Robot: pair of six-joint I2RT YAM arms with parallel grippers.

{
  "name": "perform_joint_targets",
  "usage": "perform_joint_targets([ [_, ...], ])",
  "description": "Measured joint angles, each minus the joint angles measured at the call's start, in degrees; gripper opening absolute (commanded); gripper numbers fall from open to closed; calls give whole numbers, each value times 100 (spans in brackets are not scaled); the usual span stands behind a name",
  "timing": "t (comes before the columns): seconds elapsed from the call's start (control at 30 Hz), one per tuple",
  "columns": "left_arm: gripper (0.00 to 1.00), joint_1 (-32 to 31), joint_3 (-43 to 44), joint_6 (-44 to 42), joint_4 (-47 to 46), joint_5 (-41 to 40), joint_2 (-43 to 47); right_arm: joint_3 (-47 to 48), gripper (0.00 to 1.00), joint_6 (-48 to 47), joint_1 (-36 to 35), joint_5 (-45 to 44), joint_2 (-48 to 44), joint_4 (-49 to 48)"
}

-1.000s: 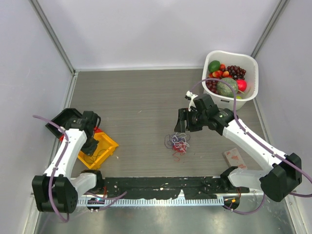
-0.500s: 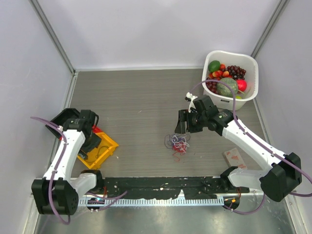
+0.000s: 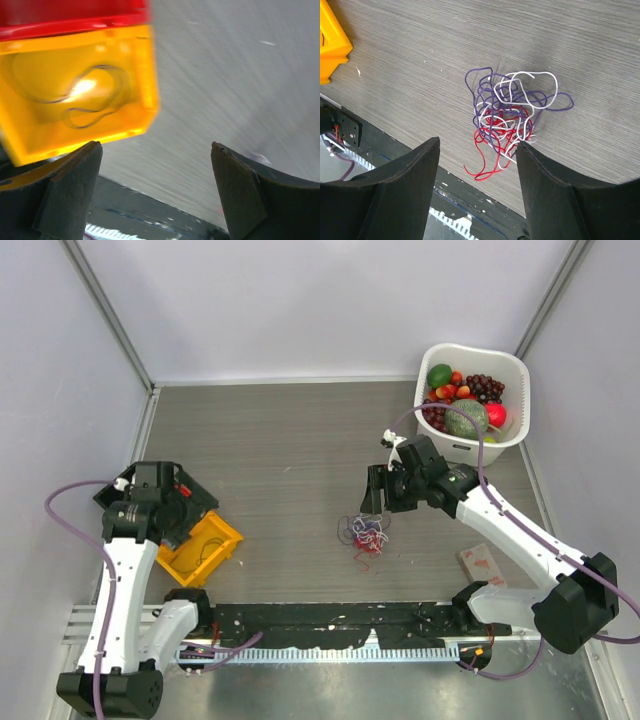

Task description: Untangle the cables

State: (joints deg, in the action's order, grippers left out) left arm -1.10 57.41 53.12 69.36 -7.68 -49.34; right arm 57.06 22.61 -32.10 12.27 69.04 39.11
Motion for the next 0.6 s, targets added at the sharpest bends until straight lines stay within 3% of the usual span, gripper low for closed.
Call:
perform_joint_targets([
  [0.13,79,-37,-164,-151,-1062,1322,66,-2,67,0,199,17,59,-2],
  [0.23,72,-409,-302,-129,-1847,2070,-184,-26,64,0,417,85,221,-4],
  [0.33,65,-1333,-293,-120,-2616,2474,-863,-103,61,-13,575,227,472,-7],
  [0.47,66,-2524,-170,-142,-3475,2828,-2253,-391,56,-50,590,699,601,-131],
  [0.6,59,-3252,234,-409,-3945,2990,-3663,-592,52,-66,570,968,597,-181],
])
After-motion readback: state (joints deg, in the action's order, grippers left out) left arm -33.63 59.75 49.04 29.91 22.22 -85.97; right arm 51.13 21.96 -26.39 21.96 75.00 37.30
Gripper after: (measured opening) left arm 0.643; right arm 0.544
